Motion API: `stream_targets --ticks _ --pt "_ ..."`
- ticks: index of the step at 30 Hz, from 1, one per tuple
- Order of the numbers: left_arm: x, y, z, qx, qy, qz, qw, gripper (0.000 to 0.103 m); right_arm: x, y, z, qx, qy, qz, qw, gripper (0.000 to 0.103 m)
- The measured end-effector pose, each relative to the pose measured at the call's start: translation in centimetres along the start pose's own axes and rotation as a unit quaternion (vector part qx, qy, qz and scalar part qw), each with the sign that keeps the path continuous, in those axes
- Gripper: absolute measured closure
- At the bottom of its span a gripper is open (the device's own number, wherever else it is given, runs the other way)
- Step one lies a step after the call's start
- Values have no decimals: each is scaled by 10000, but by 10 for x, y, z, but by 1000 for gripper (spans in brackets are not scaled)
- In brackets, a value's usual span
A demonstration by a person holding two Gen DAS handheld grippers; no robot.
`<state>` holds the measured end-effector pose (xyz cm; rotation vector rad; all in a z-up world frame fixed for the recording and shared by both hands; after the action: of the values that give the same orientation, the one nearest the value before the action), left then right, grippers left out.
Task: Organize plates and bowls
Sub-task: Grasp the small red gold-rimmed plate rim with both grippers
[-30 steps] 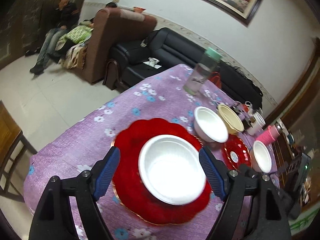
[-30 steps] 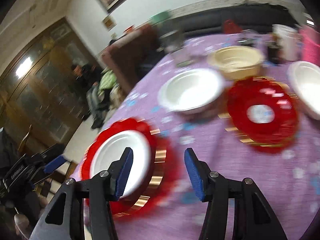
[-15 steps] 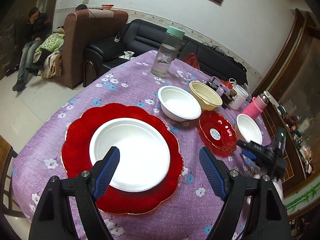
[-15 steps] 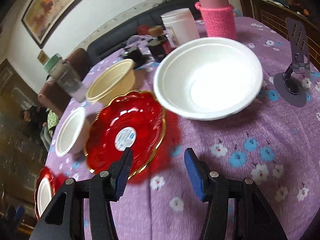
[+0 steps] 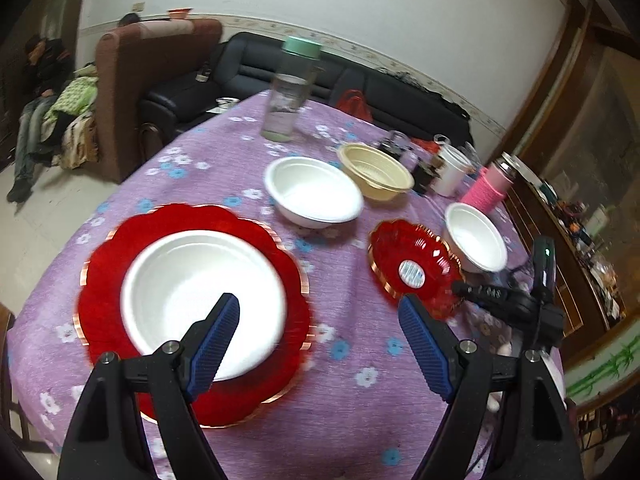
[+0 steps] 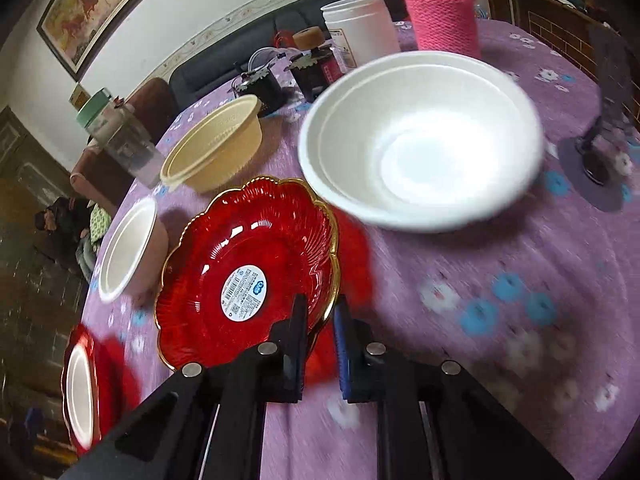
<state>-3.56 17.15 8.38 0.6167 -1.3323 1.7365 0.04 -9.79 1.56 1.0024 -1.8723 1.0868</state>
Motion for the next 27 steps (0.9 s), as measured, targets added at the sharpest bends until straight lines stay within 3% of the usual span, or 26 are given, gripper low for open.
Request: stream_targets --ticks 4,10,16,21,25,27 --pt "-19 3 31 -284 219 -270 9990 22 20 34 25 96 -58 -315 9994 90" --pt "-66 14 82 -789 300 -744 9937 22 47 65 67 -13 9 -322 9995 90" --pt "-122 17 108 -817 276 -1247 9884 27 59 67 77 107 133 -61 9998 88" --pt "-148 14 111 -742 169 -1372 9876 27 58 64 80 154 128 75 9998 72" --pt "-167 13 116 -819 46 -1499 9853 28 54 61 84 90 31 88 9999 72" --pt "-172 13 122 -957 -86 -1424 9851 33 52 60 84 97 -21 80 9999 72"
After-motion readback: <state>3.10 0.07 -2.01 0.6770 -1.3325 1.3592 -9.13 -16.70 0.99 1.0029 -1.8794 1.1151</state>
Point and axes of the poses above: each gripper's, at about its wrist camera, not at the fingertips, and x roughly against the way its jaws point, z to its right, y to its underside, the point moved 4 cm from there along -x, roughly the way its jaws point, and after that the axes turned 10 degrees about -z, right-handed, at the moved point
